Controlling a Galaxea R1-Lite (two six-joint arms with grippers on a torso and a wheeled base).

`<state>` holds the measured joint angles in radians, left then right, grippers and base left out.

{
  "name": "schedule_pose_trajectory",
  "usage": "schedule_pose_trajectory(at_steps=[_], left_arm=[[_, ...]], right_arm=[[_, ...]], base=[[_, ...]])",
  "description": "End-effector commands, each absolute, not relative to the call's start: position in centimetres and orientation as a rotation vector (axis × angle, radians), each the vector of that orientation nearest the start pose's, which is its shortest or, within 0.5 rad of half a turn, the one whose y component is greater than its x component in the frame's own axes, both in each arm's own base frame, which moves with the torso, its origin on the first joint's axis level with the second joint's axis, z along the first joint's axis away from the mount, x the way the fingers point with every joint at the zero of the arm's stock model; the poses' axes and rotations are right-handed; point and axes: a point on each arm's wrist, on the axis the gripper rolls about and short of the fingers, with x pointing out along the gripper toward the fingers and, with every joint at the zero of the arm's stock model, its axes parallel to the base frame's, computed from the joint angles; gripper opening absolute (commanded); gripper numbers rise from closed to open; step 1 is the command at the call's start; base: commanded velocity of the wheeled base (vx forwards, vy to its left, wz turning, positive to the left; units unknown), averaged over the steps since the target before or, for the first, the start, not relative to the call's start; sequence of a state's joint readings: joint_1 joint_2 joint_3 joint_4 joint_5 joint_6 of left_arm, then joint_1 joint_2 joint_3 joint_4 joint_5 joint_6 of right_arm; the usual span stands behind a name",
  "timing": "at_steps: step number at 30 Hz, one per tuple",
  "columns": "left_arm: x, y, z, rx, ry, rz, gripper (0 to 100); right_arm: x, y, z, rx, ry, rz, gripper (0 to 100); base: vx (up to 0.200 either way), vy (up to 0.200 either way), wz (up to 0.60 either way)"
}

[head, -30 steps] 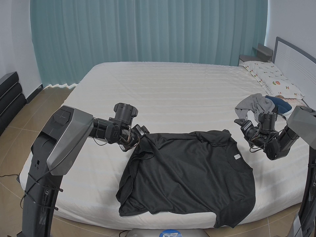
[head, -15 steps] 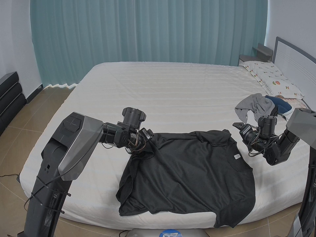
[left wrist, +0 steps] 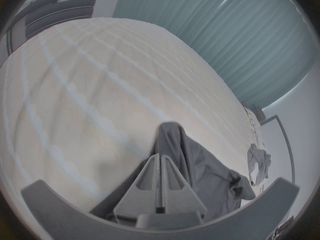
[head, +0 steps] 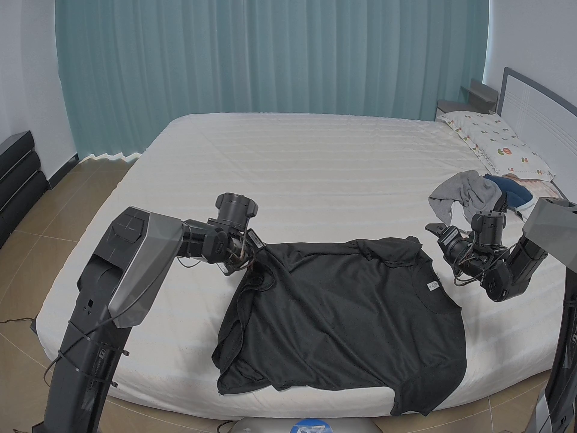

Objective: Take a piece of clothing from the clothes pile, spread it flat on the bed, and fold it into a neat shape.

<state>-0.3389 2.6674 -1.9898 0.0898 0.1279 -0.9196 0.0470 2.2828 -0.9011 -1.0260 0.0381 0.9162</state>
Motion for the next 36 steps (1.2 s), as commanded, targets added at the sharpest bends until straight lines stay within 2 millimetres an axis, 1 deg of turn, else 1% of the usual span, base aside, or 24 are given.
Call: schedule_pose_trajectory(at_steps=[1,2,7,11,15,20,26,27,29,32,36], left_arm=[[50.8,-13.9,3.4,-0.742,0.698,0.185,0],[51.0,-13.2,3.4,-0.751,0.683,0.19,0],[51.8,-11.4,3.5,-0.771,0.635,0.199,0],[52.5,-10.5,3.5,-0.76,0.573,0.179,0],[53.0,-10.4,3.1,-0.762,0.521,0.158,0],[53.4,-10.5,3.5,-0.779,0.447,0.127,0],[53.4,-10.6,3.2,-0.773,0.448,0.13,0],[53.5,-10.6,2.8,-0.771,0.456,0.134,100],[53.5,-10.6,2.4,-0.769,0.465,0.138,100],[53.4,-10.7,2.2,-0.766,0.479,0.143,100],[52.7,-10.3,2.2,-0.758,0.571,0.195,100]], right_arm=[[40.2,1.8,2.7,0.905,0.375,-0.092,100],[40.4,1.7,2.6,0.905,0.372,-0.092,100],[40.7,1.6,2.1,0.905,0.377,-0.097,100],[40.9,1.7,2.1,0.905,0.372,-0.094,100],[41.7,1.7,2.0,0.904,0.355,-0.087,100],[42.6,1.7,1.4,0.895,0.356,-0.089,100],[43.3,1.8,0.7,0.889,0.358,-0.082,100],[43.4,2.1,0.4,0.889,0.369,-0.072,100],[43.3,2.5,-0.1,0.889,0.391,-0.056,100],[43.3,3.0,-0.3,0.888,0.402,-0.043,100],[43.9,4.1,-0.7,0.868,0.427,-0.017,100]], base=[[0.0,0.0,0.0],[0.0,0.0,0.0],[0.0,0.0,0.0],[0.0,0.0,0.0],[0.0,0.0,0.0],[0.0,0.0,0.0],[0.0,0.0,0.0],[0.0,0.0,0.0],[0.0,0.0,0.0],[0.0,0.0,0.0],[0.0,0.0,0.0]])
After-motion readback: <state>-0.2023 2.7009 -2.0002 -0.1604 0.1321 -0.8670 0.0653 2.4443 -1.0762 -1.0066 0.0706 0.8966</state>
